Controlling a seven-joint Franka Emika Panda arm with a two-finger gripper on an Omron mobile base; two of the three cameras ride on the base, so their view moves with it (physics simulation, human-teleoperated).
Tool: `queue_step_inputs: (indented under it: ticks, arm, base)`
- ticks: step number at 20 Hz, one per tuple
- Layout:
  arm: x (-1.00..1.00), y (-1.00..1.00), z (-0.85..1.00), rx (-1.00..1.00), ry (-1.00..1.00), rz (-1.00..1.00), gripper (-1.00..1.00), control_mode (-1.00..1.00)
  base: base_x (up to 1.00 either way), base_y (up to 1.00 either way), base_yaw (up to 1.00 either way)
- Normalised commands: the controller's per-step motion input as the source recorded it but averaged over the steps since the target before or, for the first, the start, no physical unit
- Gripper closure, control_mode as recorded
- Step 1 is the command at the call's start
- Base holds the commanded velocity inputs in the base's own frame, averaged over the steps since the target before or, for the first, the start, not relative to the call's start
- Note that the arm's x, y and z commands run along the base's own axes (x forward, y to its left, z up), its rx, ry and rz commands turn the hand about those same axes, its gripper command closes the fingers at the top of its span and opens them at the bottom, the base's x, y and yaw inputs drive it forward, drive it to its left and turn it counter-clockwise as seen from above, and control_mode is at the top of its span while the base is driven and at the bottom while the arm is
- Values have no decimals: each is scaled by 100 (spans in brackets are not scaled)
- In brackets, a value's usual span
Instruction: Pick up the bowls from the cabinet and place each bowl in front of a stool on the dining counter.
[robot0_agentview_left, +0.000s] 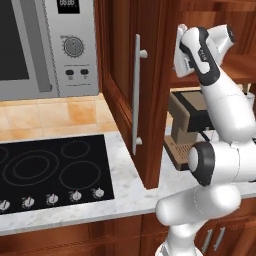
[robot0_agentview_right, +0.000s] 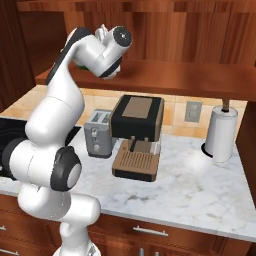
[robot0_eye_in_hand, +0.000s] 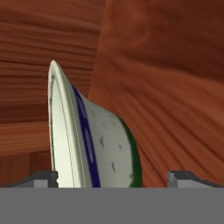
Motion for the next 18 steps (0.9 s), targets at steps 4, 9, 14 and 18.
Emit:
queue_step_inputs:
  ticks: [4, 9, 14, 18]
  arm:
    - [12, 10, 0, 0, 1, 3, -100, -100]
    - [3, 12, 0, 0, 6, 3, -100, -100]
    - [0, 10, -1, 0, 15, 3, -100, -100]
    - [0, 1, -1, 0, 14, 2, -100, -100]
  base:
    - [0, 0, 0]
    - [0, 0, 0]
    - [0, 0, 0]
    - [0, 0, 0]
